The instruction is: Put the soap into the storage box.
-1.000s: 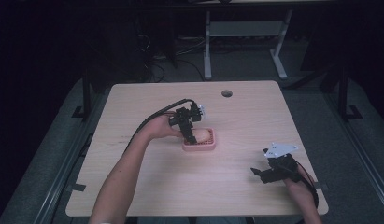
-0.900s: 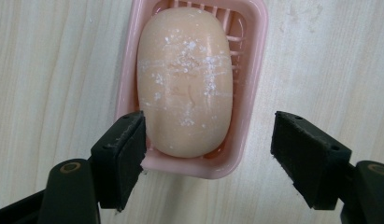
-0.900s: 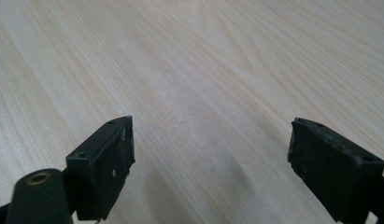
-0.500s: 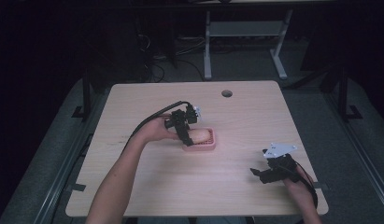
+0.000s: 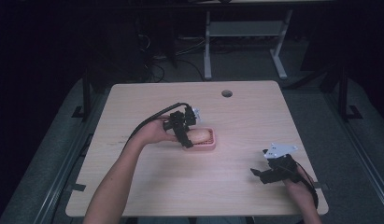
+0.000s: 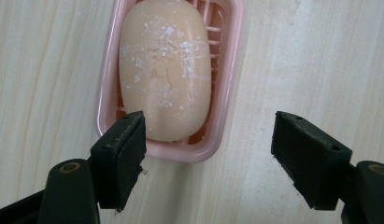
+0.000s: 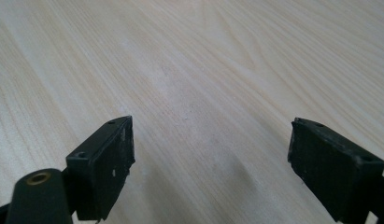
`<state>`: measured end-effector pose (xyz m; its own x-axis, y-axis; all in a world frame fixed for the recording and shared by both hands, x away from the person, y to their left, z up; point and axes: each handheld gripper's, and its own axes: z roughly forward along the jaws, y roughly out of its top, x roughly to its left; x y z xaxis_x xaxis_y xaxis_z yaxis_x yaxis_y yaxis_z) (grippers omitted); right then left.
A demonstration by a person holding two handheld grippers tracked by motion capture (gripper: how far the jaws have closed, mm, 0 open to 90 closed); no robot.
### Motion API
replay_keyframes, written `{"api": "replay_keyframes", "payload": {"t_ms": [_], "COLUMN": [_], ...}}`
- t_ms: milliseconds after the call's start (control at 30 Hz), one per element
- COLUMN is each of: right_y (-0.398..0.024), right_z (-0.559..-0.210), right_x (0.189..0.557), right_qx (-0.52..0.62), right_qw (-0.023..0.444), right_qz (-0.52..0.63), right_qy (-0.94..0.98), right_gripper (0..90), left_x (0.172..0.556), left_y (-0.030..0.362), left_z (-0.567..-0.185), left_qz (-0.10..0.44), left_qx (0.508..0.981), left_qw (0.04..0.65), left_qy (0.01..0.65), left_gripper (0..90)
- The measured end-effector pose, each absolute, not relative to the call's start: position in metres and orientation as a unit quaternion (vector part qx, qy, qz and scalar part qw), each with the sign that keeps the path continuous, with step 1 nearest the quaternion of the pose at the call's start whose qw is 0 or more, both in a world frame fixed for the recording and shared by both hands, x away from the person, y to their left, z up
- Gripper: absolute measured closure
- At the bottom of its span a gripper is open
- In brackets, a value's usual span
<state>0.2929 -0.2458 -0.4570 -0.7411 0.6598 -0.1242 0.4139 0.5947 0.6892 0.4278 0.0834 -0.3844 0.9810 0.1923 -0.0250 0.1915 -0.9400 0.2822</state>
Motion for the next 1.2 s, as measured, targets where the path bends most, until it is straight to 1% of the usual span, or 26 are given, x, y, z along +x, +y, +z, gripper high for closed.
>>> {"api": "replay_keyframes", "payload": {"t_ms": [167,700,767,1200], "right_y": [-0.246,-0.246,-0.245,-0.244], "right_z": [-0.458,-0.459,-0.459,-0.461], "right_x": [0.293,0.293,0.292,0.293], "right_qx": [0.312,0.314,0.314,0.312], "right_qw": [0.184,0.181,0.181,0.18], "right_qz": [0.328,0.325,0.325,0.322], "right_qy": [0.873,0.873,0.873,0.876], "right_gripper": [14.1,14.1,14.1,14.1], "left_x": [0.421,0.412,0.41,0.398], "left_y": [0.085,0.099,0.1,0.112], "left_z": [-0.382,-0.389,-0.39,-0.392], "left_qz": [0.006,0.011,0.008,0.005], "left_qx": [0.986,0.985,0.985,0.983], "left_qw": [0.143,0.141,0.142,0.153], "left_qy": [0.089,0.097,0.097,0.105], "left_gripper": [25.8,25.3,26.6,24.3]}}
